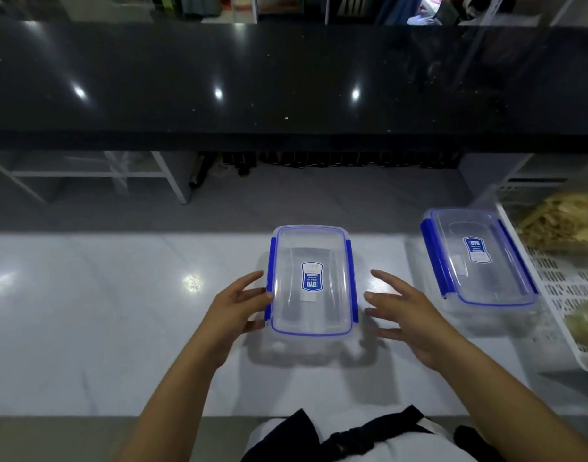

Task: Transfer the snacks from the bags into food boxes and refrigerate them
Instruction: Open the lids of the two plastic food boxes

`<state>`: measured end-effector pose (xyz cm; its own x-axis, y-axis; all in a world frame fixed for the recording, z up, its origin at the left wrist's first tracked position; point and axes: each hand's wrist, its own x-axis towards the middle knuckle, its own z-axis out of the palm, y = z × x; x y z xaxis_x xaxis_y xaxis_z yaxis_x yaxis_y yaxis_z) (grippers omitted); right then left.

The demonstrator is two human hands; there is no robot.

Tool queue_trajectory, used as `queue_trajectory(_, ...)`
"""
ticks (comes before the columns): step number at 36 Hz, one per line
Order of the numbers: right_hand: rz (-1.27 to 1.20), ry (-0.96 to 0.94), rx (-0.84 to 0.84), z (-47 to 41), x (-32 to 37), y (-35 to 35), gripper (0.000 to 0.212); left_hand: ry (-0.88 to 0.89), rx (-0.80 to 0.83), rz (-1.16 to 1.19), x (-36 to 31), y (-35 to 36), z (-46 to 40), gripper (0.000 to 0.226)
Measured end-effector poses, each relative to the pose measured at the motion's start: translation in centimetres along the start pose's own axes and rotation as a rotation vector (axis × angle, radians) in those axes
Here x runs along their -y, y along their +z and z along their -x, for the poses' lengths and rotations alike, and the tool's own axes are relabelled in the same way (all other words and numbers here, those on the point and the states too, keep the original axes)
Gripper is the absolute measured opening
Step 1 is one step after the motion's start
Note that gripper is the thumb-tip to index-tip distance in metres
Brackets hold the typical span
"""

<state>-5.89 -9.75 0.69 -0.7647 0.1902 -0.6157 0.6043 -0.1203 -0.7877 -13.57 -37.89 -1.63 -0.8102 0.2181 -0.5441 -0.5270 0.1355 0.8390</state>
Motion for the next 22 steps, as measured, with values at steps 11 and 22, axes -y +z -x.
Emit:
queue_trajectory(11, -0.059, 0.034, 0.063, -2.4, 0.5, -0.7, 0.048, -0.009, 0.054, 0.112, 0.0, 1.5, -2.0, 0.041)
queue_trajectory(22, -0.134, -0.018, 0.056, -3.8, 0.4, -2.4, 0.042, 0.04, 0.07, 0.169, 0.0, 2.2, -3.6, 0.041)
